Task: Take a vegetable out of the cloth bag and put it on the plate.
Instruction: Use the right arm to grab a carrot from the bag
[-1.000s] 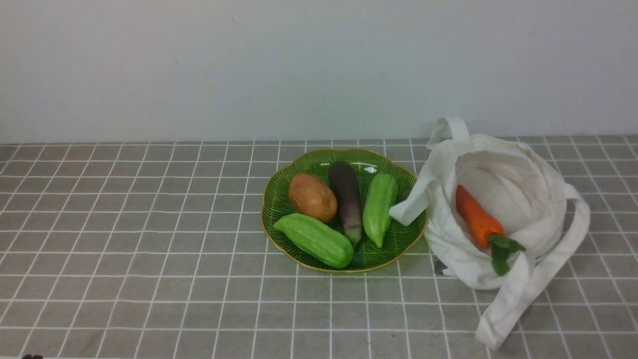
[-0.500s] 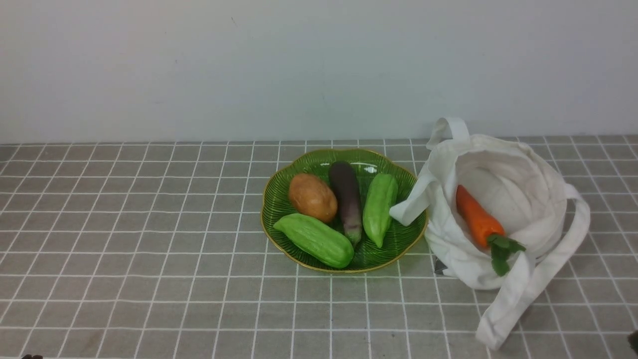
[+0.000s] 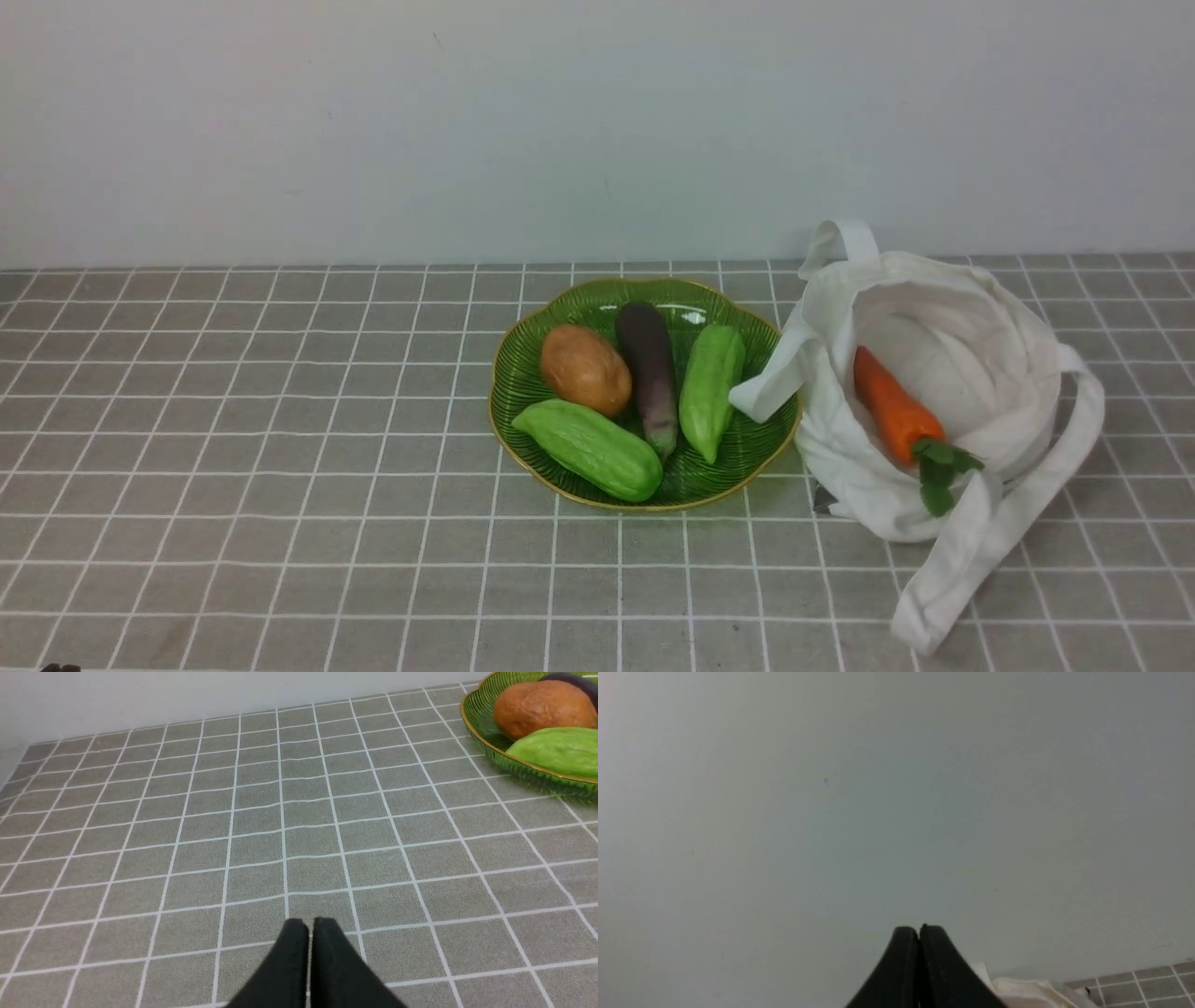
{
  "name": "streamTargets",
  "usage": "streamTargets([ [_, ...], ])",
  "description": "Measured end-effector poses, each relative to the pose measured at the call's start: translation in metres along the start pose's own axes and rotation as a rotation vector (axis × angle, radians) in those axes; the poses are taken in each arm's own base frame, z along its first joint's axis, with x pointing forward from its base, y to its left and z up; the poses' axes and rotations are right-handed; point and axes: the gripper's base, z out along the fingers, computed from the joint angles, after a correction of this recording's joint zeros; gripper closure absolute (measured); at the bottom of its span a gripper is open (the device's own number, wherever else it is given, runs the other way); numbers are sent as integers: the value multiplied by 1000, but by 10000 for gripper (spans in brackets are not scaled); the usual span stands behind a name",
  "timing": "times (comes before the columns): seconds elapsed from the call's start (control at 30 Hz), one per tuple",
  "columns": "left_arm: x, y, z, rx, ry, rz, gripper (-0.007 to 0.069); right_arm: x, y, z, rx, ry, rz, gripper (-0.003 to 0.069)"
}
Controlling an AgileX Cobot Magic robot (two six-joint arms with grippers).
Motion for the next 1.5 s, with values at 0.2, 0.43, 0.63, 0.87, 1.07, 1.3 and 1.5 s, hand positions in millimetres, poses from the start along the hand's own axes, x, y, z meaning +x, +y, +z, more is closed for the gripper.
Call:
streamTargets([
  [0.2, 0, 0, 0, 0, 0, 0, 629, 2, 6, 54, -10, 443, -54, 674],
  [0.43, 0, 0, 0, 0, 0, 0, 629, 40, -7, 129, 24, 913, 16, 665],
  [0.63, 0, 0, 0, 0, 0, 0, 629, 58, -18, 184, 44, 1041, 25, 624],
  [0.87, 0, 0, 0, 0, 0, 0, 629, 91, -18, 245, 9, 1159, -82, 508],
  [1.07, 0, 0, 0, 0, 0, 0, 629, 116, -29, 281, 59, 1194, -125, 361],
  [1.3, 0, 0, 0, 0, 0, 0, 629, 159, -48, 310, 120, 1212, -139, 254],
  [1.5, 0, 0, 0, 0, 0, 0, 629, 197, -61, 316, 143, 1260, -137, 245],
])
